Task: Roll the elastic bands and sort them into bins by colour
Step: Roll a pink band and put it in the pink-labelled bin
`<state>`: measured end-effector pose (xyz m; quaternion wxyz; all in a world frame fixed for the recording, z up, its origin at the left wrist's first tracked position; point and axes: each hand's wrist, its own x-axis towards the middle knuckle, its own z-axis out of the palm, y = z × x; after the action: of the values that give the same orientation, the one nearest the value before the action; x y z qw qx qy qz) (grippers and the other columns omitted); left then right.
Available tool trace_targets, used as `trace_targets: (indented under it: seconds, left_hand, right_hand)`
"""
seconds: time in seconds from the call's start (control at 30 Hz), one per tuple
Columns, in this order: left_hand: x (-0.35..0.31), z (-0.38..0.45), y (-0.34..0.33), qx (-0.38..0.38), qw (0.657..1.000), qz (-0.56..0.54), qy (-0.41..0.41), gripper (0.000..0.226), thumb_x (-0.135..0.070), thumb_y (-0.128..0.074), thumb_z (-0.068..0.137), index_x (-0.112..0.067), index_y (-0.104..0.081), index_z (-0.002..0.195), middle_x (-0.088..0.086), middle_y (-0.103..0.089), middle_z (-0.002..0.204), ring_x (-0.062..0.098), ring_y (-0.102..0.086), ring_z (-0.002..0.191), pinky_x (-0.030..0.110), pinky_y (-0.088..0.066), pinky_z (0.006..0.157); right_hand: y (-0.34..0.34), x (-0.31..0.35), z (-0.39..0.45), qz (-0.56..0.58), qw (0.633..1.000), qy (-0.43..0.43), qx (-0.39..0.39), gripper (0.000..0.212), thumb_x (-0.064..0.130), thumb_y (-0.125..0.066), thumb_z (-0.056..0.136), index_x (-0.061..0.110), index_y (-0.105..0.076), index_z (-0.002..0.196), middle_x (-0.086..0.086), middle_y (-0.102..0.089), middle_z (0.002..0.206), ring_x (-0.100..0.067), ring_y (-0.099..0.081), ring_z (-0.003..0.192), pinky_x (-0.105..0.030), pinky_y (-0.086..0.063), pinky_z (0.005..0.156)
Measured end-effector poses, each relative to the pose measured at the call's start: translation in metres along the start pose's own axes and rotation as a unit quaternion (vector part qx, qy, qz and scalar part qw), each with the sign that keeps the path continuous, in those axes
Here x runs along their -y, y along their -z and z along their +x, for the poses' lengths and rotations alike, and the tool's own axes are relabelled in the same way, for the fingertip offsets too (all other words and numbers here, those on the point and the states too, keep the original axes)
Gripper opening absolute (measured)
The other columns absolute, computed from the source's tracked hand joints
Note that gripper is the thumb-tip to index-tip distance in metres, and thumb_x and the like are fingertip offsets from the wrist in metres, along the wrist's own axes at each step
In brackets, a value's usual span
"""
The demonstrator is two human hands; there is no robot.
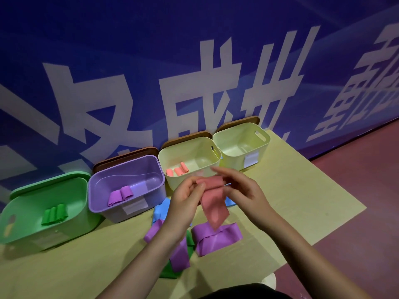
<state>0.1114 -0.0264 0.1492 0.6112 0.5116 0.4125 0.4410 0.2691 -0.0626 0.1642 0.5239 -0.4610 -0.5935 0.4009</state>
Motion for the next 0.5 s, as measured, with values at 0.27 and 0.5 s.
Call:
trace_targets:
  seconds: [0.27, 0.5]
  left_hand:
    - [-0.01, -0.008, -0.006, -0.017, 0.993, 0.074, -0.091, 0.012, -0.007, -0.062, 0.09, -0.016, -0.063, 0.098, -0.008, -0.066, 0.09, 0.005, -0.062, 0.086, 0.018, -0.049, 0.075]
    - [-0.019, -0.005, -0.009, 0.034, 0.999, 0.014, 0.001, 0.033, -0.039, -0.058, 0.084, -0.009, -0.07, 0.087, 0.001, -0.072, 0.081, 0.011, -0.061, 0.073, 0.025, -0.049, 0.068]
  right_hand:
    - [-0.002, 0.003, 0.0, -0.017, 0.997, -0.04, -0.058, 0.008, 0.006, -0.07, 0.084, 0.011, -0.068, 0.089, -0.008, -0.068, 0.08, -0.023, -0.062, 0.074, -0.034, -0.049, 0.068]
    - [-0.008, 0.005, -0.007, 0.013, 0.995, -0.046, -0.085, 0.012, -0.003, -0.069, 0.082, 0.009, -0.068, 0.083, -0.015, -0.067, 0.078, -0.022, -0.061, 0.072, -0.044, -0.051, 0.065]
